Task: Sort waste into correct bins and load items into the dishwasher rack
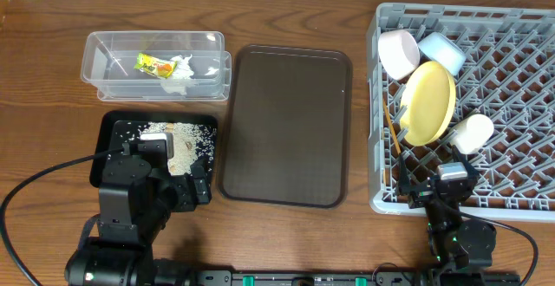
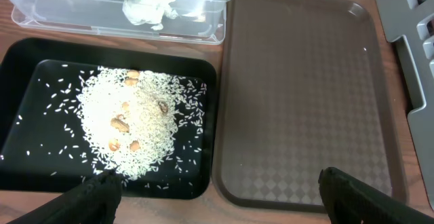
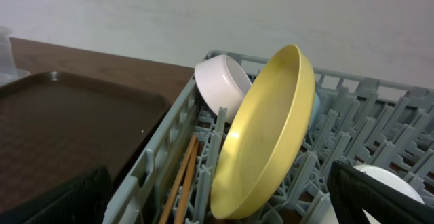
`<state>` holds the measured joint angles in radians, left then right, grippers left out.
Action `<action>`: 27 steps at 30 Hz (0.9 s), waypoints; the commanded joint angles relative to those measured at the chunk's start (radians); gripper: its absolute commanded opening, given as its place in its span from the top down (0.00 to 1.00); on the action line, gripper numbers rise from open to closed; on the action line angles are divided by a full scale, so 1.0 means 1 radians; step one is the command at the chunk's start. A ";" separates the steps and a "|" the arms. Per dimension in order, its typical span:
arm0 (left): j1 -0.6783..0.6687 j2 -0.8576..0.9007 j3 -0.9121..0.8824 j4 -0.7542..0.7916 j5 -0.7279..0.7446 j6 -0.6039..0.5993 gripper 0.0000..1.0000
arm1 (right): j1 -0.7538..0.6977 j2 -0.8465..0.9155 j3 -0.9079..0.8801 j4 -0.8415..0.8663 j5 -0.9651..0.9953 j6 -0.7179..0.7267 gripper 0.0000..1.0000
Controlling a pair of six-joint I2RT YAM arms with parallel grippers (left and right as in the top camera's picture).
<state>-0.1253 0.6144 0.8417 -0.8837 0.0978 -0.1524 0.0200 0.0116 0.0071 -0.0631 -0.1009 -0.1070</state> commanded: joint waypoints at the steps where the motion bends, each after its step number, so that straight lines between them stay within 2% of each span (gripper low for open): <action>1: 0.004 -0.002 -0.004 0.002 -0.011 0.010 0.04 | 0.008 -0.007 -0.002 -0.004 0.000 -0.010 0.01; 20: 0.009 -0.036 -0.013 -0.011 -0.021 0.026 0.04 | 0.008 -0.007 -0.002 -0.004 0.000 -0.010 0.01; 27: 0.050 -0.236 -0.211 0.176 -0.061 0.026 0.04 | 0.008 -0.007 -0.002 -0.004 0.000 -0.010 0.01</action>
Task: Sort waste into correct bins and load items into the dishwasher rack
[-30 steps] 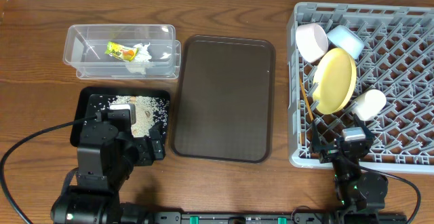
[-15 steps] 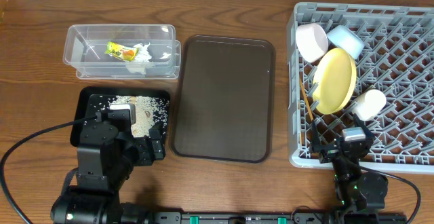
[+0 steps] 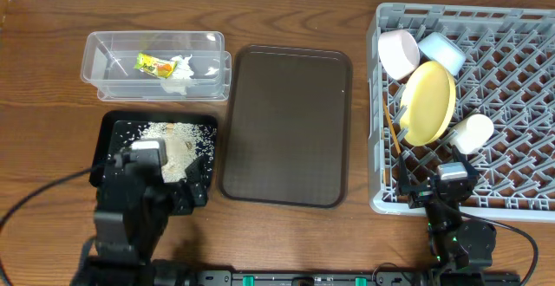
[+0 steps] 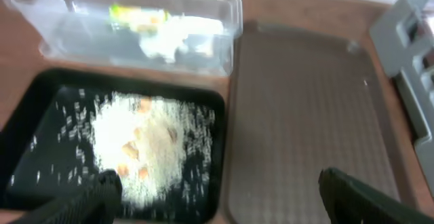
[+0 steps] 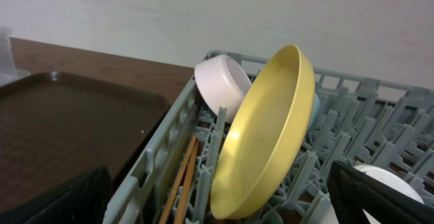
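The grey dishwasher rack [image 3: 468, 10] at the right holds a white bowl [image 3: 399, 52], a pale blue bowl [image 3: 442, 50], a yellow plate [image 3: 429, 104] on edge, a white cup [image 3: 473, 133] and wooden chopsticks [image 3: 390, 126]. A clear bin [image 3: 104, 48] at the back left contains a yellow wrapper [image 3: 152, 62] and a crumpled tissue [image 3: 180, 68]. Rice with bits of food lies in the black tray [image 3: 108, 134]. My left gripper [image 4: 218, 191] hangs open over that tray's near edge, empty. My right gripper [image 5: 217, 197] is open and empty at the rack's near left corner.
A brown serving tray [image 3: 286, 130] lies between the black tray and the rack, with nothing on it. The rack's left wall [image 5: 152, 163] stands right in front of my right gripper. Black cables trail along the near table edge.
My left arm has shifted a little left and back toward the near edge; its view is blurred and now takes in more of the clear bin. The right arm has not moved.
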`<state>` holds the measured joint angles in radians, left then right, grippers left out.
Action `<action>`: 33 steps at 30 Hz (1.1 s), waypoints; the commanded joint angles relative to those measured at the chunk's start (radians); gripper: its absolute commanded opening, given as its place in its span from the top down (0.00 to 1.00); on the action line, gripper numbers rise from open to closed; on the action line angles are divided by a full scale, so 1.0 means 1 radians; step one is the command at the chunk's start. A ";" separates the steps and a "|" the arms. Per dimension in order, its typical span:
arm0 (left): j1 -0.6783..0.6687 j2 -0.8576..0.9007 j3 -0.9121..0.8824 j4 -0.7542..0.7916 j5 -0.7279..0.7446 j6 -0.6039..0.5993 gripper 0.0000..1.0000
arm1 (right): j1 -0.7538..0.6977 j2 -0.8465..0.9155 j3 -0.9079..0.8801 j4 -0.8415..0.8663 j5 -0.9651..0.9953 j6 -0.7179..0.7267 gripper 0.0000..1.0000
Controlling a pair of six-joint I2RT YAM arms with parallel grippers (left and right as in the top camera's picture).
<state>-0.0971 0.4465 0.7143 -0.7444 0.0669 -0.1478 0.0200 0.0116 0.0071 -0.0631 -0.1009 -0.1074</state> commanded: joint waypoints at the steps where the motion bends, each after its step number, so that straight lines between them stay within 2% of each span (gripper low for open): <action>1: 0.028 -0.099 -0.122 0.068 -0.031 0.021 0.04 | 0.008 -0.007 -0.002 -0.004 0.000 -0.010 0.01; 11: 0.068 -0.436 -0.555 0.537 -0.030 0.022 0.04 | 0.007 -0.007 -0.002 -0.004 0.000 -0.010 0.01; 17: 0.068 -0.445 -0.714 0.843 -0.019 0.105 0.04 | 0.007 -0.007 -0.002 -0.004 0.000 -0.010 0.01; 20: 0.068 -0.445 -0.711 0.801 0.002 0.157 0.04 | 0.008 -0.007 -0.002 -0.004 0.000 -0.010 0.01; 24: 0.068 -0.445 -0.710 0.673 0.034 0.153 0.04 | 0.008 -0.007 -0.002 -0.004 0.000 -0.010 0.01; 33: 0.068 -0.441 -0.710 0.681 0.038 0.144 0.04 | 0.008 -0.007 -0.002 -0.004 0.000 -0.010 0.01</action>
